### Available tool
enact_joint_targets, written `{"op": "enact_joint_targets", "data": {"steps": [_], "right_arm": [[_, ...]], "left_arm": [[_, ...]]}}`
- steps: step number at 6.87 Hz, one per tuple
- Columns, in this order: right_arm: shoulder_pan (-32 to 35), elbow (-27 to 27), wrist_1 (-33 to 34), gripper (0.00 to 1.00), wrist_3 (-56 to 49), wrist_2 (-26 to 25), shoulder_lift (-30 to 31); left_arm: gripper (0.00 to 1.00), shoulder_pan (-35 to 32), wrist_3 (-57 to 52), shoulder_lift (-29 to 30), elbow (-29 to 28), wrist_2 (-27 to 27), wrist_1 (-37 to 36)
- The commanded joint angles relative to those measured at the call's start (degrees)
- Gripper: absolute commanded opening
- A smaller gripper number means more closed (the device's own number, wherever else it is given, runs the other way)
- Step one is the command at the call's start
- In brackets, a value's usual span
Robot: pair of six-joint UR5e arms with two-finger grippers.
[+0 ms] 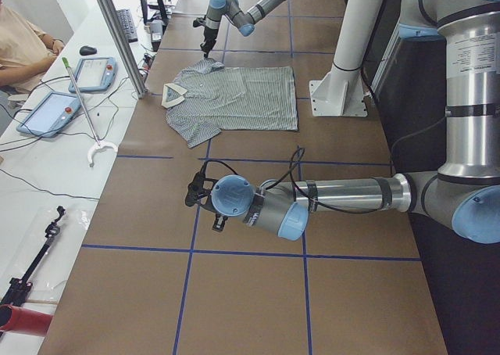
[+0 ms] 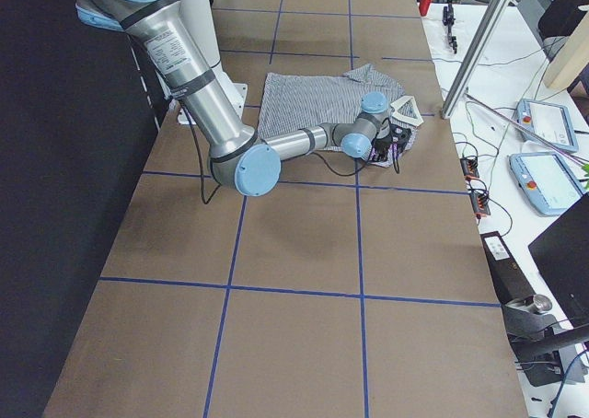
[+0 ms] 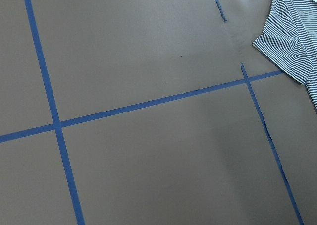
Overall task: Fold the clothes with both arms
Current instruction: 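Move the right gripper over the shirt toward the collar and shoulder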
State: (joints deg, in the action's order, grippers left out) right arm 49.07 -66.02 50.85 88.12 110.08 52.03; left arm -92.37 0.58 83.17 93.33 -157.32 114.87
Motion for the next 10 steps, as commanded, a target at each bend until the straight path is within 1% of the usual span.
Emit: {"op": "enact_joint_targets", "data": {"steps": [1,2,4,5,6,7,8,9,10], "right_arm": [[-4.7,1.8,1.3,0.00,4.9,-9.0,-5.1],[-4.9,4.3,3.9,0.00,5.5,-9.9,-8.9],[-4.9,11.1,3.9,0.00,5.6,-10.3,-13.6],[-4.9,12.7,3.9,0.00,5.6,-11.8,-14.0],[-4.9,13.4,3.8,0.00,5.3,-12.0,-13.9],[-5.3,13.0,3.9,0.98,4.8,-12.0,-14.0],[-5.3,12.4,3.9,1.00,2.5,-11.8,-13.7],[-4.9,7.6,4.8,1.00,-0.6,-11.3,-12.6],[-4.2,-1.2,8.6,1.00,-1.2,-10.1,-7.0]], "left_arm": [[1.00,0.1,0.0,0.1,0.1,0.0,0.0],[1.00,0.1,0.0,0.1,0.1,0.0,0.0],[1.00,0.1,0.0,0.0,0.0,0.0,0.0],[1.00,0.3,0.1,0.1,0.0,0.0,0.0],[1.00,1.0,1.9,0.1,0.2,0.0,0.1],[1.00,2.4,6.8,1.9,0.5,-0.3,1.5],[1.00,6.6,15.6,6.2,0.4,-0.7,4.5],[1.00,11.4,27.9,11.5,0.3,0.4,7.0],[1.00,16.0,40.4,19.2,0.4,5.9,7.4]]}}
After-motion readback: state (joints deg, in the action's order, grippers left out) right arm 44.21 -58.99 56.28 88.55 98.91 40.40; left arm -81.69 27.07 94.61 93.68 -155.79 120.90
